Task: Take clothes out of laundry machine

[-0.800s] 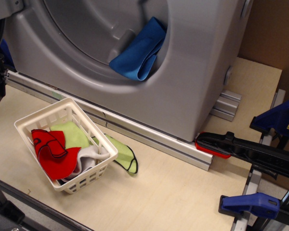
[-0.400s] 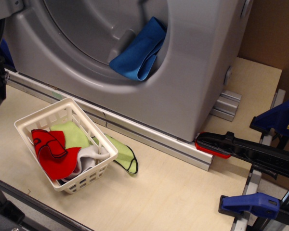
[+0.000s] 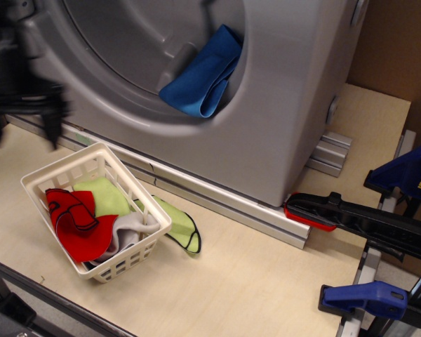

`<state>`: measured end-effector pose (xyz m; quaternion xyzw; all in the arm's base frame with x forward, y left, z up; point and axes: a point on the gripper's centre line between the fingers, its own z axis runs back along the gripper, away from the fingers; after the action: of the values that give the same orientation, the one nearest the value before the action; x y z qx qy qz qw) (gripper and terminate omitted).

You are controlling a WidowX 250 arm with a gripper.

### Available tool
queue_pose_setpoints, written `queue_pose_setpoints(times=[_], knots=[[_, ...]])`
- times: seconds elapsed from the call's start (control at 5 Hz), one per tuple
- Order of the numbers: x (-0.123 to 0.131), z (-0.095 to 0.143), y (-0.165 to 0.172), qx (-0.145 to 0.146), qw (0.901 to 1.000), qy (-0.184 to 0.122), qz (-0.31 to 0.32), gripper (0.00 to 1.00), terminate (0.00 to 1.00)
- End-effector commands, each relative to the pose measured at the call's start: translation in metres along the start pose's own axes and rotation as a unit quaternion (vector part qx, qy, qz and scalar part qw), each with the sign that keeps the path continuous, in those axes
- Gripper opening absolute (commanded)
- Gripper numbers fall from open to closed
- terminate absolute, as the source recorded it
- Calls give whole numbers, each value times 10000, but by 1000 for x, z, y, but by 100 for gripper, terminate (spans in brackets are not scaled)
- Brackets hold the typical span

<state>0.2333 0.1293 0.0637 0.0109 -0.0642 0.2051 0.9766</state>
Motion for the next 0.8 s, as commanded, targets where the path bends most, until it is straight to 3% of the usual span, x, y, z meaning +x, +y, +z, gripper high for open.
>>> queue_pose_setpoints(times=[0.0,0.2,0.6], knots=[[54,16,-69,-1111,9890,-864,-460,100,0],[75,20,-98,-1781,9749,-1331,-97,100,0],[96,32,-131,-2649,9523,-1492,265,100,0]])
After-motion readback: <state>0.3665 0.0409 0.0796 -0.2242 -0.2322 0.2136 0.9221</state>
